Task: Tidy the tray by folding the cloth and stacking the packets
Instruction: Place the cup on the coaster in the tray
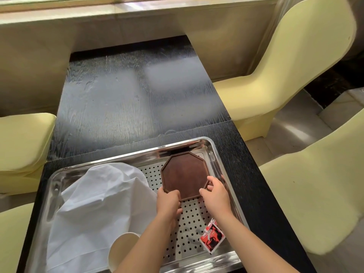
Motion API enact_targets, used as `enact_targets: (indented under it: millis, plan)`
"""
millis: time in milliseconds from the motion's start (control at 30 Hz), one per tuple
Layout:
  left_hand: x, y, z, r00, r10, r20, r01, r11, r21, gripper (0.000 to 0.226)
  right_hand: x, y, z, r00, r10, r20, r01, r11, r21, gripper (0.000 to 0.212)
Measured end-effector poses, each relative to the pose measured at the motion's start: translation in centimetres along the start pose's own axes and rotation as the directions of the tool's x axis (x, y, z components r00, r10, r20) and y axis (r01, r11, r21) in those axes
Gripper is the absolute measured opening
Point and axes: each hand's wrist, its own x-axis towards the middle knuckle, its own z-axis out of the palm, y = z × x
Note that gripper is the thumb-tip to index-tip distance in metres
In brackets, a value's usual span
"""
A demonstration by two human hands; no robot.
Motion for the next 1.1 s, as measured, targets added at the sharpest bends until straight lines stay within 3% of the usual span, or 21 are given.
enact_targets:
  millis: [267, 367, 433, 467, 567, 667, 800, 1033, 1100]
  plan:
    - [-2.5, -0.3, -0.8, 0.998, 0.064, 0.013, -0.065, 0.994, 0.086, 0.036, -1.5, -0.3, -0.9, 1.000, -0.018, 0.002, 0.018, 1.000, 0.004, 0.052]
    - [-4.0, -0.1, -1.2, 0.986, 0.167, 0.018, -0.167, 0.972, 0.167, 0.036, -2.6, -1.1, -1.5, 0.999, -0.043, 0.015, 0.043, 0.999, 0.009, 0.052]
    - [-4.8, 0.0, -1.6, 0.976, 0.214, 0.022, -0.214, 0.948, 0.238, 0.071, -3.5, -1.8, -2.0, 0.998, -0.062, 0.020, 0.062, 0.998, 0.007, 0.050]
    - [-5.5, 0.2, -1.8, 0.974, 0.222, 0.036, -0.224, 0.939, 0.261, 0.078, -4.0, -2.1, -2.2, 0.997, -0.071, 0.025, 0.071, 0.997, 0.015, 0.049]
    - [-7.7, 0.6, -2.6, 0.950, 0.308, 0.042, -0.307, 0.907, 0.289, 0.068, -5.8, -3.1, -2.9, 0.993, -0.110, 0.051, 0.107, 0.993, 0.042, 0.046]
    - [-9.7, 0.7, -4.0, 0.911, 0.407, 0.062, -0.405, 0.859, 0.314, 0.041, -8.2, -3.7, -3.1, 0.984, -0.149, 0.098, 0.146, 0.989, 0.036, 0.039]
    - [-11.5, 0.5, -6.8, 0.872, 0.487, 0.046, -0.462, 0.788, 0.408, 0.057, -12.0, -4.0, -2.3, 0.962, -0.203, 0.182, 0.206, 0.979, 0.003, 0.033]
    - [-14.6, -1.7, -12.9, 0.792, 0.609, -0.038, -0.478, 0.658, 0.582, 0.047, -17.4, -3.0, 0.3, 0.925, -0.198, 0.326, 0.229, 0.972, -0.060, 0.038]
    - [-14.7, -2.8, -14.6, 0.795, 0.602, -0.072, -0.456, 0.671, 0.584, 0.046, -18.5, -2.5, 1.0, 0.919, -0.165, 0.358, 0.216, 0.970, -0.109, 0.045]
